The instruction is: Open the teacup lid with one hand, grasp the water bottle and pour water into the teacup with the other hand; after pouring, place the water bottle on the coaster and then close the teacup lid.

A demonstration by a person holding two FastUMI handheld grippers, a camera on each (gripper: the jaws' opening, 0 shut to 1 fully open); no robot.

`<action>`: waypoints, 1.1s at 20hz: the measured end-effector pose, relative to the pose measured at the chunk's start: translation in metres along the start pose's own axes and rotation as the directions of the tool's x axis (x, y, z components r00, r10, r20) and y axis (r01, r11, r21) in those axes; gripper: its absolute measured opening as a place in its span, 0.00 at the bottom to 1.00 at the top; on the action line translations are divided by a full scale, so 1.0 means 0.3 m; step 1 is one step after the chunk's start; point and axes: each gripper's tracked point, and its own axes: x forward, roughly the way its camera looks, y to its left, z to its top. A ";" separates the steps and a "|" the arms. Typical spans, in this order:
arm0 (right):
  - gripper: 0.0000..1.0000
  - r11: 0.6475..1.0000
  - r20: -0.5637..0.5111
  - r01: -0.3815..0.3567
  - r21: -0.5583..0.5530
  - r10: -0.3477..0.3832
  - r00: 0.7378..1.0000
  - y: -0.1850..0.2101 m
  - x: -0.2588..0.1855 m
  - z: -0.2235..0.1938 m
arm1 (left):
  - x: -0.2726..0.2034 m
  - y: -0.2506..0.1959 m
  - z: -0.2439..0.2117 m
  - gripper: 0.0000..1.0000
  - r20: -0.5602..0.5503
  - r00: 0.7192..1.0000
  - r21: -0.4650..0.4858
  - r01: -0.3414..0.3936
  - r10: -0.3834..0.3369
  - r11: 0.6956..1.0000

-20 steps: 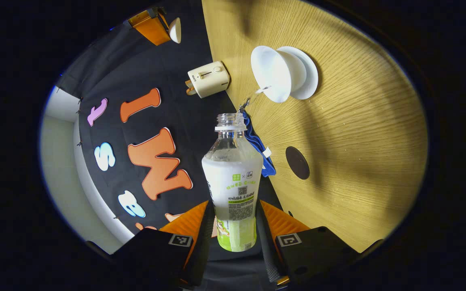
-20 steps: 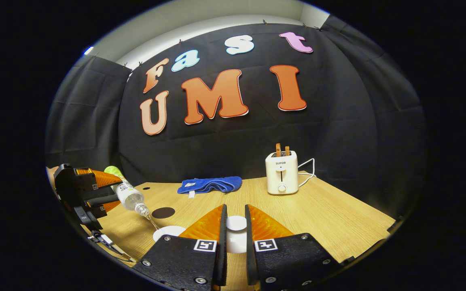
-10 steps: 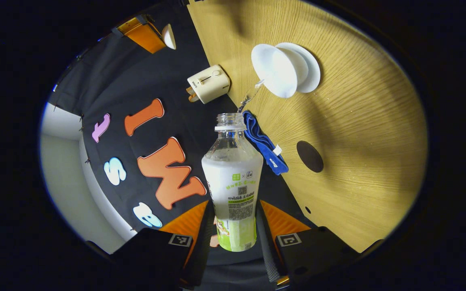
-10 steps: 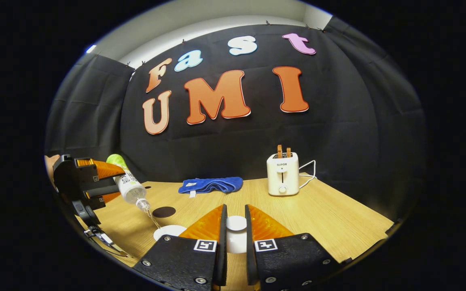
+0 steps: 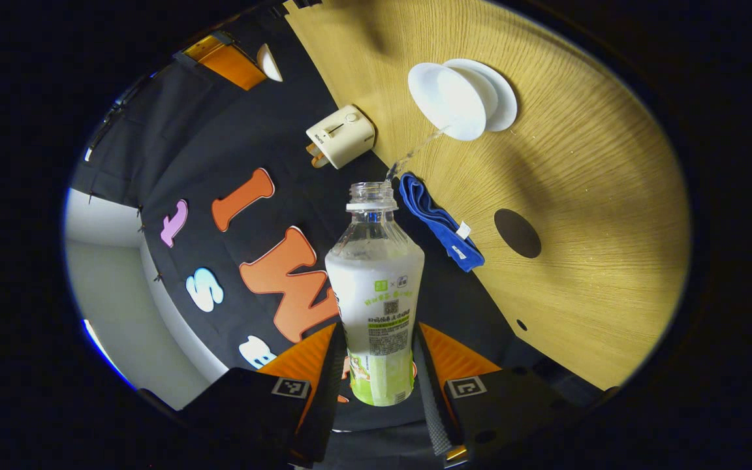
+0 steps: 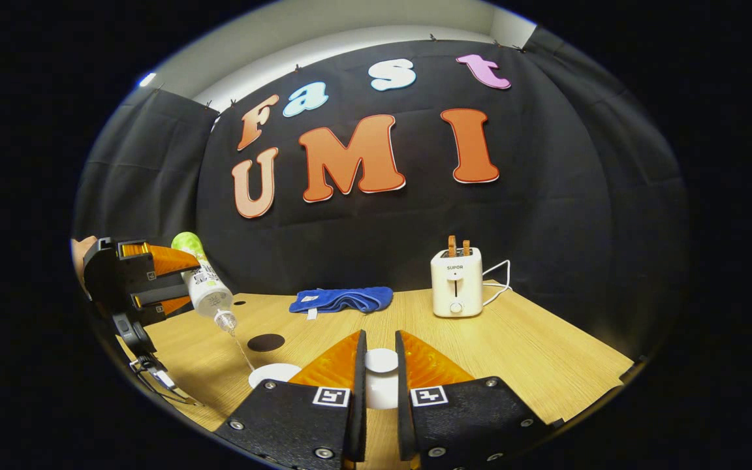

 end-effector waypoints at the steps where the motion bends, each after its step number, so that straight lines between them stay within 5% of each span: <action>1: 0.20 1.000 0.002 -0.003 -0.005 0.003 1.000 0.002 -0.001 0.001 | -0.001 0.001 0.002 0.59 0.001 1.000 0.005 -0.003 0.003 1.000; 13: 0.19 0.999 -0.001 -0.037 -0.016 0.037 0.999 0.042 0.000 -0.012 | 0.005 -0.014 0.125 0.65 0.085 0.996 -0.020 -0.014 0.015 1.000; 14: 0.20 0.999 -0.002 -0.037 -0.017 0.037 0.999 0.040 -0.001 -0.012 | 0.008 -0.015 0.139 0.58 0.090 0.996 -0.021 -0.011 0.013 1.000; 22: 0.20 0.999 0.003 -0.053 -0.011 0.053 0.999 0.067 0.005 -0.013 | 0.021 -0.097 0.189 0.58 0.105 0.994 -0.091 0.028 -0.019 0.995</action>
